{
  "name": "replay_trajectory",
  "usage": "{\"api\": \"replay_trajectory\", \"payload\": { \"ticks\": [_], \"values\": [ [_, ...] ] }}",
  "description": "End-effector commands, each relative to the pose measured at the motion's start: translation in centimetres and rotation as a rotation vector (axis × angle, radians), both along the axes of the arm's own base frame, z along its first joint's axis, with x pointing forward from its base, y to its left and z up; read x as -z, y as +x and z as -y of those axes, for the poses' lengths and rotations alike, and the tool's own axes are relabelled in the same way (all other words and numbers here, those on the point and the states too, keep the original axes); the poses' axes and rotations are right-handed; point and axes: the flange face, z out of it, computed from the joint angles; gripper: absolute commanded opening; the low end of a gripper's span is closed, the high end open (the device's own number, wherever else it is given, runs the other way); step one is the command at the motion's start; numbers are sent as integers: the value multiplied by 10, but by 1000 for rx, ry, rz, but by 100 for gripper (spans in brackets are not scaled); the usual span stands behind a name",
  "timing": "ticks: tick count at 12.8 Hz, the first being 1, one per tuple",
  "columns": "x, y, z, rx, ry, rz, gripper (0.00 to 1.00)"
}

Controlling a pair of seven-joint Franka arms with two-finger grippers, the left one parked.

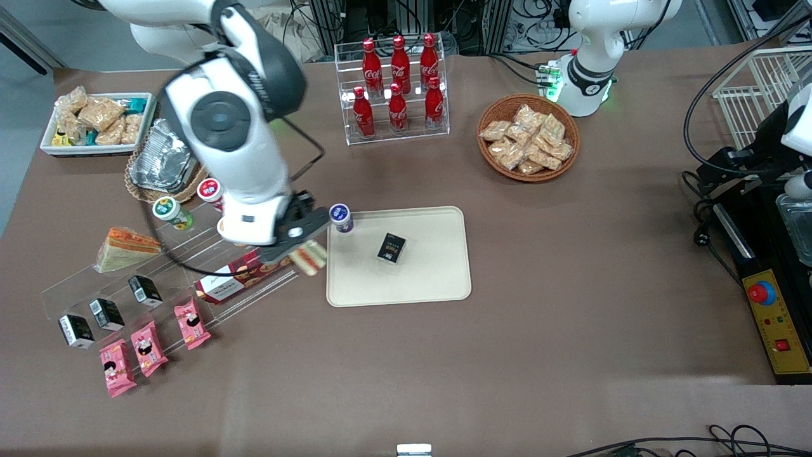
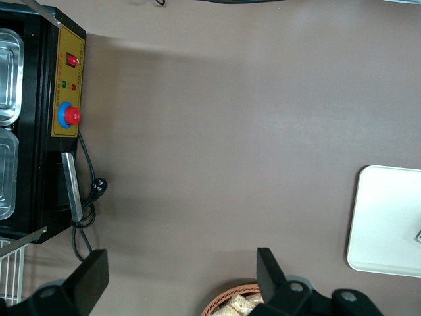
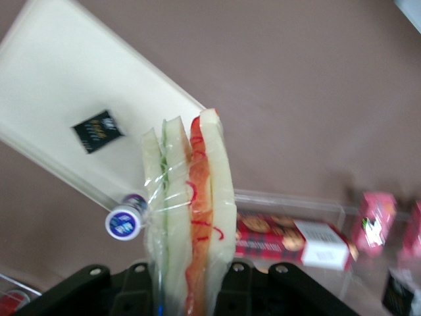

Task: Place sandwich on tray
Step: 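Carry the sandwich over the white tray beside the black box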

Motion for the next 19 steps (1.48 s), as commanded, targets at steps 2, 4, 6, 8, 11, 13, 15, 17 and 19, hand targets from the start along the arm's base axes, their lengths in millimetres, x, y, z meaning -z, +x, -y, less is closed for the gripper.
{"api": "replay_trajectory", "payload": {
  "ticks": [2, 4, 6, 8, 11, 13, 15, 17, 19],
  "values": [
    [69, 0, -51, -337, 121, -67, 0],
    [108, 6, -70, -444, 159, -49, 0],
    [152, 13, -87, -527, 194, -8, 0],
    [204, 25, -94, -647, 237, 46, 0],
    [254, 28, -97, -748, 253, 91, 0],
    [272, 29, -99, -796, 253, 121, 0],
    [285, 29, -98, -804, 249, 119, 0],
    [293, 29, -96, -785, 250, 104, 0],
    [296, 33, -90, -776, 253, 98, 99]
  ]
}}
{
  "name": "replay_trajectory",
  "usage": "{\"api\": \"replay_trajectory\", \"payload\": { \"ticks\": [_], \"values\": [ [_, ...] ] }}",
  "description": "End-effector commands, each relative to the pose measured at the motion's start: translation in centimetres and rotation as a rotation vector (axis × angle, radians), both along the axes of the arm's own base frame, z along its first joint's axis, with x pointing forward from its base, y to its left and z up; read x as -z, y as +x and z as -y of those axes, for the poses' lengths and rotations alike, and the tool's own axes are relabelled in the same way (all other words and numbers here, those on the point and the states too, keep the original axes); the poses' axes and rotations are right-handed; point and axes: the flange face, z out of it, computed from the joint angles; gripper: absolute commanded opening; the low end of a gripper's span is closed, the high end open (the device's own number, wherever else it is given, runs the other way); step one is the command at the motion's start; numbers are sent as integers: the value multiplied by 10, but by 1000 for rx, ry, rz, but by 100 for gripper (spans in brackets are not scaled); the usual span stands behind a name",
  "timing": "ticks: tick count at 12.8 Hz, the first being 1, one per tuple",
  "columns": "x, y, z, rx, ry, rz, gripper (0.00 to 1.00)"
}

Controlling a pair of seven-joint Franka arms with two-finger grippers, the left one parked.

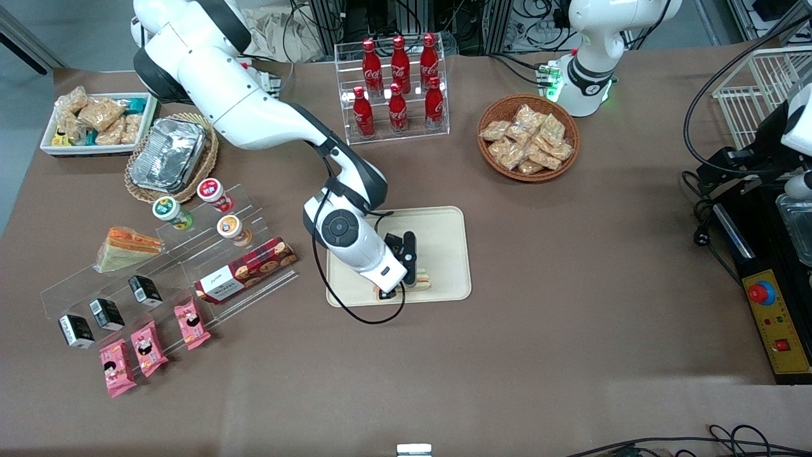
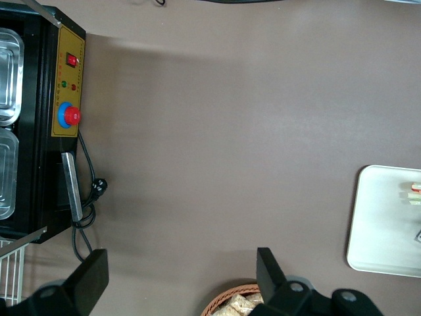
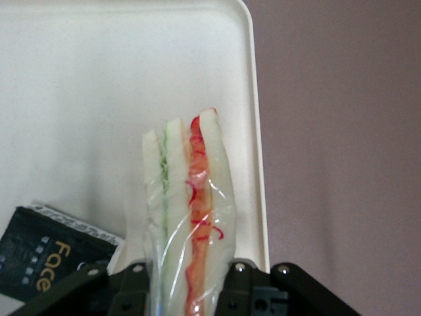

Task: Place sandwich on tray
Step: 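Lower the sandwich onto the tray and open the right gripper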

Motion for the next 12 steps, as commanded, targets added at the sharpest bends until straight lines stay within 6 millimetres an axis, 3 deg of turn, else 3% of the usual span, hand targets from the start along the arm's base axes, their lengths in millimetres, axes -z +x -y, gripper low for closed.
{"api": "replay_trajectory", "payload": {
  "ticks": [1, 6, 8, 10, 12],
  "values": [
    [7, 7, 6, 15, 7, 1, 99],
    [-1, 16, 19, 40, 6, 1, 99],
    [-15, 22, 31, 72, -9, -22, 99],
    [-37, 21, 33, 152, -25, -52, 99],
    [-42, 18, 30, 212, -29, -70, 99]
  ]
}}
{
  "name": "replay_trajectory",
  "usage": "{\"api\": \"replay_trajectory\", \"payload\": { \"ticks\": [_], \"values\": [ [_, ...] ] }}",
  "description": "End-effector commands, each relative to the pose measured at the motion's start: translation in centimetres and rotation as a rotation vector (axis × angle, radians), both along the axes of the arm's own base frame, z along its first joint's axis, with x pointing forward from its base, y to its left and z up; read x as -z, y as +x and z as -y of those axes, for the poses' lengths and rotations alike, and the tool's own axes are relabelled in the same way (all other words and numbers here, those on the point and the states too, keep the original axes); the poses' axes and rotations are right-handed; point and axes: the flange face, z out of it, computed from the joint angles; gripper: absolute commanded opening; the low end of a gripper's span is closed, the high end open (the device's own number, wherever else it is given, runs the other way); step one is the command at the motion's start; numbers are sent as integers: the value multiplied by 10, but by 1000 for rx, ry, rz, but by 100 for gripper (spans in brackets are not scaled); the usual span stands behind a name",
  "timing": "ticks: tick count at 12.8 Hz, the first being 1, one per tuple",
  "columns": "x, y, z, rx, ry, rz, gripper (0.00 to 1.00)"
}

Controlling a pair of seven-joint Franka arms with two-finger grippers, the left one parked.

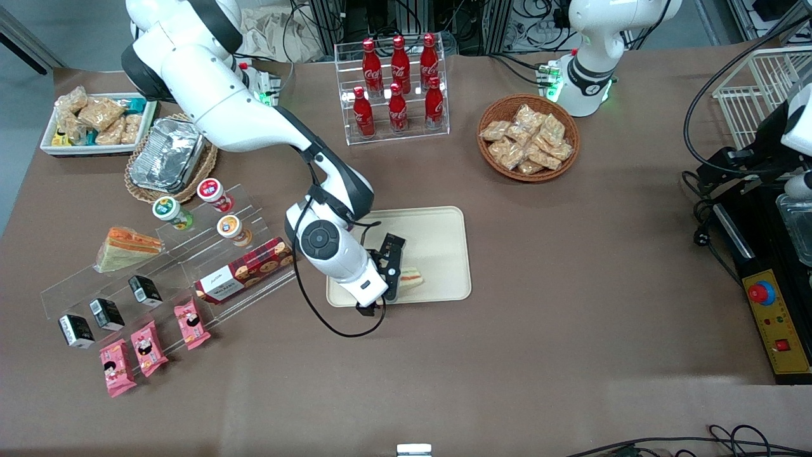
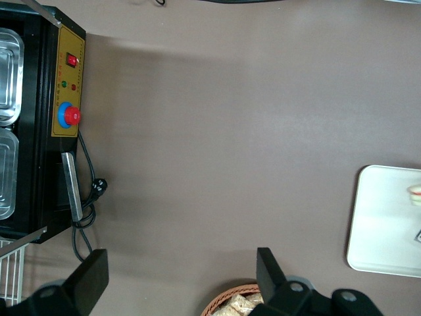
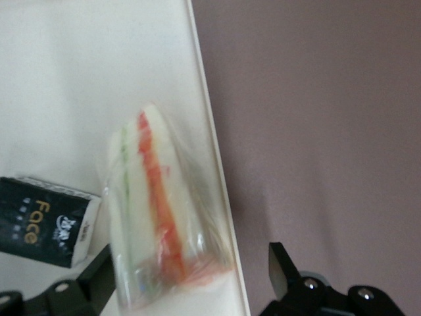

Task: Place sandwich on tray

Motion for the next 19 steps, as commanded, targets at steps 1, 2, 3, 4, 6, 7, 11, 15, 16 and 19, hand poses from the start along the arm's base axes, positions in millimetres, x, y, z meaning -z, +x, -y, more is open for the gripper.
{"api": "replay_trajectory", "payload": {
  "ticks": [1, 2, 3, 4, 6, 7, 11, 15, 16, 19],
  "values": [
    [-13, -7, -4, 74, -2, -31, 99],
    [-13, -6, -2, 98, -1, -36, 99],
    [-17, -4, 0, 121, 0, -40, 99],
    [-28, 1, 10, 149, 0, -52, 99],
    [-69, 1, 18, 266, 2, -88, 99],
    [-84, 1, 23, 308, -8, -92, 99],
    [-166, 20, 95, 433, -60, -59, 99],
    [-245, 8, 175, 828, -137, -150, 99],
    [-263, 7, 200, 913, -144, -156, 99],
    [-318, 5, 286, 1141, -99, -138, 99]
  ]
}}
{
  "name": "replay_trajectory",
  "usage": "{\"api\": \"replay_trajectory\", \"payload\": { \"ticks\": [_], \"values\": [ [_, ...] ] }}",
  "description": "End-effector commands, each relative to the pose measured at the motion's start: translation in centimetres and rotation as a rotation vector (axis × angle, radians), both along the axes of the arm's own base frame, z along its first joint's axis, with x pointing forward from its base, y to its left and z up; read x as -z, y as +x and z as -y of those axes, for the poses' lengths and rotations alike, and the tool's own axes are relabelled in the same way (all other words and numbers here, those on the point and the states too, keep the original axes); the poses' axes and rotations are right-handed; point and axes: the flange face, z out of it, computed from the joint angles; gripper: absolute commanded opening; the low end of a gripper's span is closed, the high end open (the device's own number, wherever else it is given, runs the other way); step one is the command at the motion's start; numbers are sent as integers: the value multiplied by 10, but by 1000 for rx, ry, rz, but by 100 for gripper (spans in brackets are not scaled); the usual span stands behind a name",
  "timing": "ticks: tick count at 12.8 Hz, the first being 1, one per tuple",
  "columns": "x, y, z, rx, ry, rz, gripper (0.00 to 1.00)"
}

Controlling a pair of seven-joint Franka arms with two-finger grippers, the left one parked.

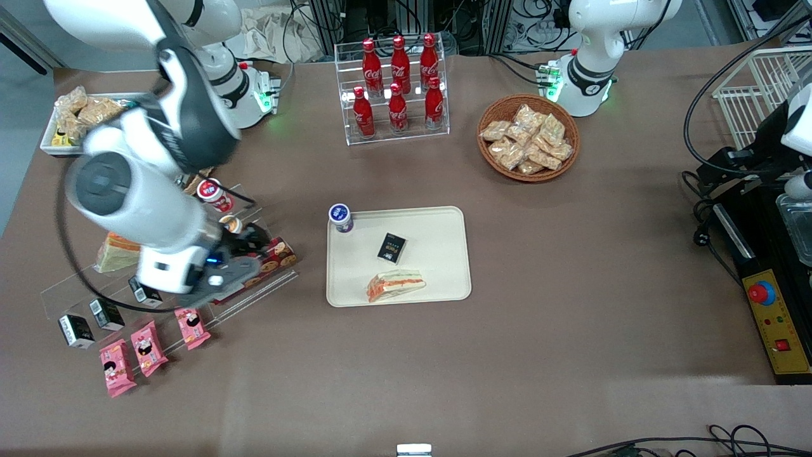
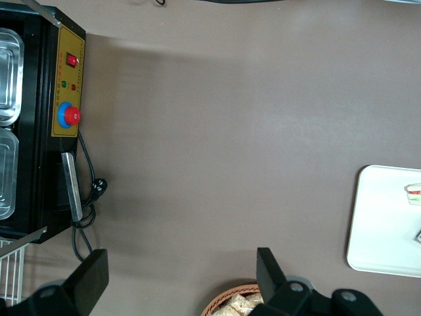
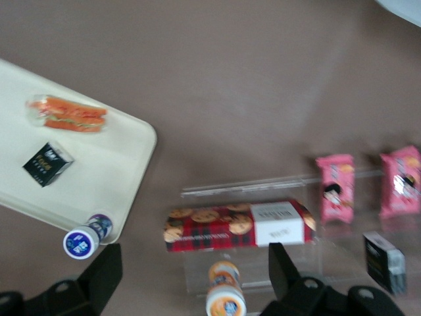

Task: Place sandwich on tray

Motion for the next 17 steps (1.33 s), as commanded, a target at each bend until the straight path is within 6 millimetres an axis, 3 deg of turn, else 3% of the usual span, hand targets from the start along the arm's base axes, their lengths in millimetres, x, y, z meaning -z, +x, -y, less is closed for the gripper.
{"api": "replay_trajectory", "payload": {
  "ticks": [1, 3, 4, 5, 6, 7, 9, 13, 16, 17],
  "values": [
    [-49, -17, 69, 188, 19, 35, 99],
    [-80, -51, 117, 269, 13, 27, 99],
    [-99, -80, 128, 291, 8, 24, 99],
    [-101, -106, 135, 309, -1, 27, 99],
    [-99, -125, 156, 353, -4, 49, 99],
    [-96, -138, 168, 377, -6, 60, 99],
    [-91, -129, 174, 386, -12, 66, 99],
    [-77, -64, 185, 395, 11, 55, 99],
    [-61, -54, 195, 410, 8, 29, 99],
    [-64, -54, 197, 413, 12, 33, 99]
  ]
}}
